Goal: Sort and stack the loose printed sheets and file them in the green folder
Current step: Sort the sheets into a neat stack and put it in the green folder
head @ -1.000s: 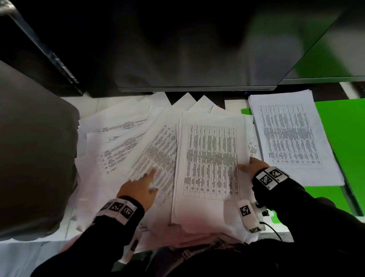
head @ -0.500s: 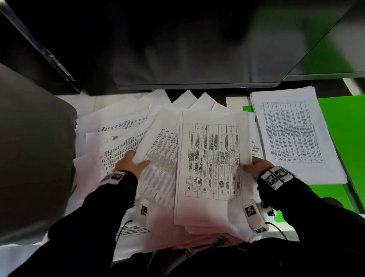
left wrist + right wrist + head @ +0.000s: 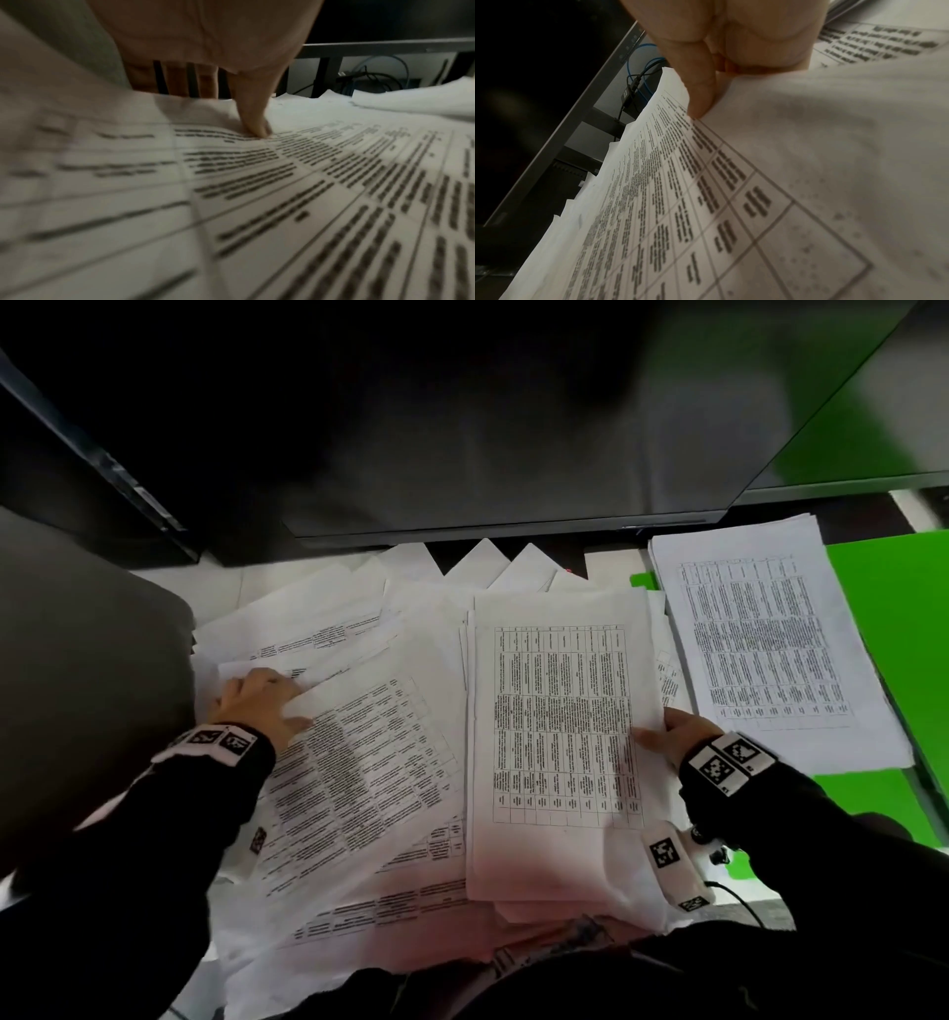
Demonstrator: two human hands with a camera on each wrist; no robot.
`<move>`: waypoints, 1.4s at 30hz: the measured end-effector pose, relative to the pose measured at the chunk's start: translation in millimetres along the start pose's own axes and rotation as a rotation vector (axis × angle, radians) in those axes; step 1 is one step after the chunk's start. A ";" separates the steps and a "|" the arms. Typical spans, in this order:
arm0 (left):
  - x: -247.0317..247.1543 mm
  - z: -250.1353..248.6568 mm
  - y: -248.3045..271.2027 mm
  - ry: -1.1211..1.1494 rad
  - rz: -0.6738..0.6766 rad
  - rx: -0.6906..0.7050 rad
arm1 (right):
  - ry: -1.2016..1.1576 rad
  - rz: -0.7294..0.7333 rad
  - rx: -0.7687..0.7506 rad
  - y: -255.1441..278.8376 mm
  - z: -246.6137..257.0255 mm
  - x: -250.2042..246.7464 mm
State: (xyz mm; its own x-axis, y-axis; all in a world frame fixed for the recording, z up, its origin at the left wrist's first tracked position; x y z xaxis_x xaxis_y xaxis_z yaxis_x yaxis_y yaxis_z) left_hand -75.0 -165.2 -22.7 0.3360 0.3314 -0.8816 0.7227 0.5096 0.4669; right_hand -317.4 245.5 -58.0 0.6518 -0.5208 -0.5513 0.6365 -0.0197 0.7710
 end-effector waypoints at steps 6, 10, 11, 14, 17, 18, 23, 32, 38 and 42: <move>6.0 -5.6 -9.9 0.273 -0.007 -0.074 | -0.088 0.031 -0.011 9.9 4.4 0.1; 11.7 -18.9 -2.2 0.249 0.070 -0.005 | -0.115 0.033 -0.007 13.6 5.3 -0.8; 11.9 -18.8 0.0 0.261 0.029 -0.007 | -0.110 0.031 -0.005 14.2 5.1 -0.6; 2.5 -9.3 10.1 0.389 -0.145 -0.094 | -0.069 0.020 0.010 18.3 8.8 -0.2; -18.9 2.7 24.1 0.385 -0.206 -0.157 | 0.023 -0.006 0.035 21.3 15.0 -0.4; -28.6 6.0 29.8 0.382 -0.241 -0.172 | 0.053 -0.016 0.039 22.1 16.5 -0.7; -75.0 2.5 65.9 0.477 -0.487 -0.168 | 0.087 -0.039 -0.016 27.3 19.3 -1.8; -84.2 -57.3 100.5 0.924 -0.671 0.003 | -0.042 0.001 -0.170 50.6 25.0 -13.7; -25.7 -117.2 87.7 1.073 -0.496 -0.078 | -0.203 0.053 -0.309 76.9 42.7 -7.0; -23.0 -150.0 90.4 1.146 -0.497 -0.119 | -0.232 0.108 -0.343 92.4 57.7 -4.8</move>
State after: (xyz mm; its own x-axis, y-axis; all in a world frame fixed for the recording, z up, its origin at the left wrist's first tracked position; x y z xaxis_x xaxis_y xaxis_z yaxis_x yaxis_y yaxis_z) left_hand -108.0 -7.6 50.0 -0.7170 0.5518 -0.4260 0.5418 0.8256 0.1576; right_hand -285.5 196.9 34.2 0.6368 -0.6833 -0.3570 0.6959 0.3101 0.6478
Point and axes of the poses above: each hand's wrist, its own y-axis away from the middle knuckle, its own x-axis out of the palm, z = x × y, the point moved 3 cm from there along -y, towards the middle knuckle, and after that the axes turned 10 degrees about x, right-handed, at the moved point
